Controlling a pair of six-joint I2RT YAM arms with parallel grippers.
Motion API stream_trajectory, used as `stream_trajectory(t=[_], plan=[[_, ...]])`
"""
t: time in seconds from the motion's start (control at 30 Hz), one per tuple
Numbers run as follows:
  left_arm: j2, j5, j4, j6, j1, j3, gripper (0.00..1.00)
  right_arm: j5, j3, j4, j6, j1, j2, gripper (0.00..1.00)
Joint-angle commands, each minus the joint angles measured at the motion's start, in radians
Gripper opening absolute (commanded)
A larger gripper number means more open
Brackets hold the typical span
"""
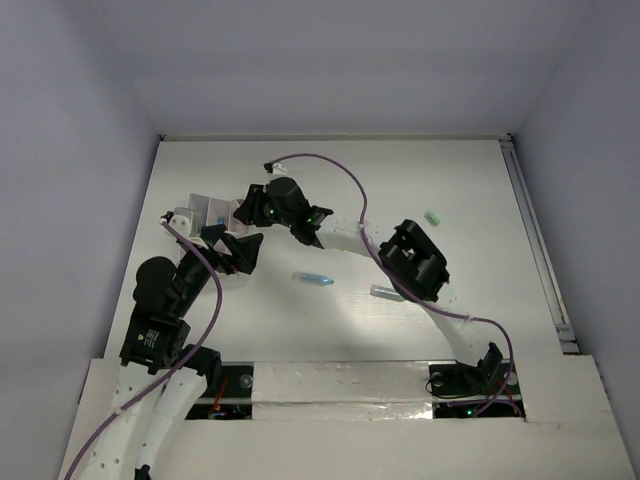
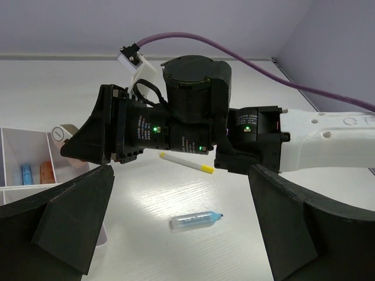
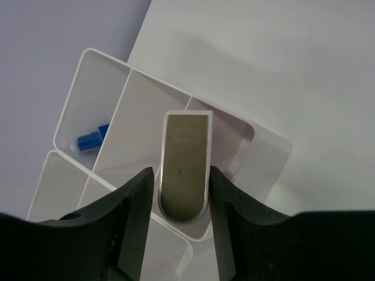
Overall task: Sort the stationery into containers
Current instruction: Place the stationery in the storage box, then pick up the pen from the center of the board.
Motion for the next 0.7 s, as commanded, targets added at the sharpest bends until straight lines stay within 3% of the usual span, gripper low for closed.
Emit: stream_trajectory(t=[0.0,0.2,0.43,0.67], plan=[[-0.012,0.016,0.054,-0.006,0.000,0.038,0.99,-0.013,0.045,0.058,0.003,-0.003,-0.015,0.49],[-0.012,0.016,0.053,-0.004,0.000,0.036,0.99,-0.018,0.030,0.072,-0.003,-0.003,-0.031,0.59],[-0.011,0.015,0.053,-0.004,0.000,0.036,0.99,0.007,-0.019,0.106,-0.048,-0.003,-0.106,0.59],[0.006,0.038,0.065,-0.009,0.000,0.027,0.99,0.041,-0.238,0.162,-0.132,-0.049,-0.286,0.57]])
